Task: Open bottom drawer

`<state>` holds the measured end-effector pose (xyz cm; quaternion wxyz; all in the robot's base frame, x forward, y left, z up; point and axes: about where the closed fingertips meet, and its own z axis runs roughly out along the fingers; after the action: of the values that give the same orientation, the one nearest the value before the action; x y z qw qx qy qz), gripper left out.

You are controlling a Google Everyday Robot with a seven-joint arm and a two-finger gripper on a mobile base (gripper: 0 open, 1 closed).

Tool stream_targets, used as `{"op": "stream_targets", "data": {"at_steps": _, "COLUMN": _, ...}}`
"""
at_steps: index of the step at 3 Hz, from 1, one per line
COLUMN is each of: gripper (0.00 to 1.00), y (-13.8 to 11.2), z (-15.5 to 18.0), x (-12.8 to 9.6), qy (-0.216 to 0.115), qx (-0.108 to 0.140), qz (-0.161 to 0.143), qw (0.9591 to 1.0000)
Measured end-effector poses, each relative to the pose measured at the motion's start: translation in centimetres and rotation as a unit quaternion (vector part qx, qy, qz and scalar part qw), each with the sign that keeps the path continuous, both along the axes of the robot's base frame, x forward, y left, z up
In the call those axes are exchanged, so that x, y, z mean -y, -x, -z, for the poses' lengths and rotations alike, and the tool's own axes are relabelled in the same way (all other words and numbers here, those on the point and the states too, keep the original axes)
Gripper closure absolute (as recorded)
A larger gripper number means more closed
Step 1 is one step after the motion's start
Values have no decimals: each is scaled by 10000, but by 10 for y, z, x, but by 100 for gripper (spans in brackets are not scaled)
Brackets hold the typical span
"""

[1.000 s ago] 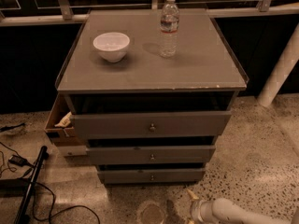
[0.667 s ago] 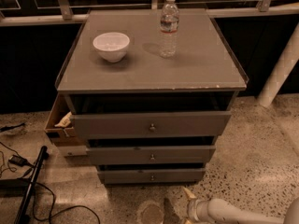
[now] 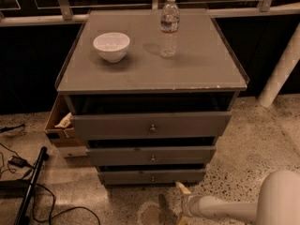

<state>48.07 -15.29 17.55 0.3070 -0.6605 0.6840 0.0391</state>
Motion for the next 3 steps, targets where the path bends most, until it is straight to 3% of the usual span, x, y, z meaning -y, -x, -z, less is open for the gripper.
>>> {"op": "stream_targets", "data": {"at_steps": 2, "gripper": 0, "y": -7, "z": -7, "x": -2, "qy": 71, "qx": 37, "qz": 20, "qw": 10000}}
{"op": "stream_targets", "data": {"at_steps": 3, "gripper": 0, "y": -29, "z": -18, "x": -10, "qy": 157, "qx": 4, "qz": 75, "qw": 9998}}
